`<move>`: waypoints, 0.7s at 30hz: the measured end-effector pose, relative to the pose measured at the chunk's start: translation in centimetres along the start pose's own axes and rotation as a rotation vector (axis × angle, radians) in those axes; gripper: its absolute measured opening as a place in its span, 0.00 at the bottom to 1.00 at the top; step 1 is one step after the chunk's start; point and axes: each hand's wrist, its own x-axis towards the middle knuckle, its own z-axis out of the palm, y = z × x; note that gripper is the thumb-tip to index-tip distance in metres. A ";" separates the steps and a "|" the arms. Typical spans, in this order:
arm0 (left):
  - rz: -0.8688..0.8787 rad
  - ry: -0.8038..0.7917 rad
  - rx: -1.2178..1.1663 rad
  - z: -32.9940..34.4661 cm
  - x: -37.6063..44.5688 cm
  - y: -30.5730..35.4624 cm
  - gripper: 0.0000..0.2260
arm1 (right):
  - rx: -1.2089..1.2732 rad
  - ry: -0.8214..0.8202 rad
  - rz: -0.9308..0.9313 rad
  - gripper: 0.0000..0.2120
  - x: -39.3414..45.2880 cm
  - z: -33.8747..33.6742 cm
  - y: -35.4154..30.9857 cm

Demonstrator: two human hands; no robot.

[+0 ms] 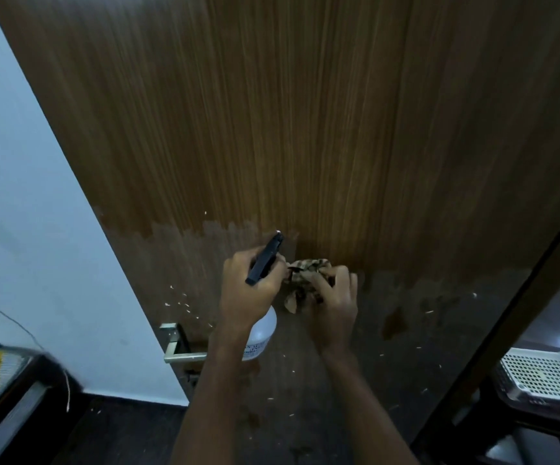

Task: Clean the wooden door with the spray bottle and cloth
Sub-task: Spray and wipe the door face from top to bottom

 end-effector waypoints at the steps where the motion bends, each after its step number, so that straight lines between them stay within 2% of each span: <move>1: 0.001 -0.010 0.009 -0.4 0.0 -0.3 0.17 | 0.004 -0.011 0.027 0.15 -0.1 0.0 -0.3; 7: -0.016 -0.002 0.024 -2.1 0.2 -1.3 0.15 | 0.068 0.253 0.087 0.21 8.8 -0.8 -4.8; 10: -0.023 0.032 0.046 -2.4 -0.3 -2.1 0.15 | 0.062 0.225 0.003 0.20 6.6 1.0 -4.2; 13: -0.046 0.019 0.058 -2.7 -0.7 -2.6 0.16 | 0.031 0.040 -0.050 0.13 0.5 2.4 -2.5; 16: -0.044 0.016 0.034 -3.2 0.1 -2.1 0.14 | 0.056 -0.068 -0.036 0.12 -0.6 2.3 -2.2; 21: 0.016 0.036 0.051 -3.9 1.0 -1.0 0.15 | 0.127 0.121 -0.014 0.17 6.2 1.2 -6.3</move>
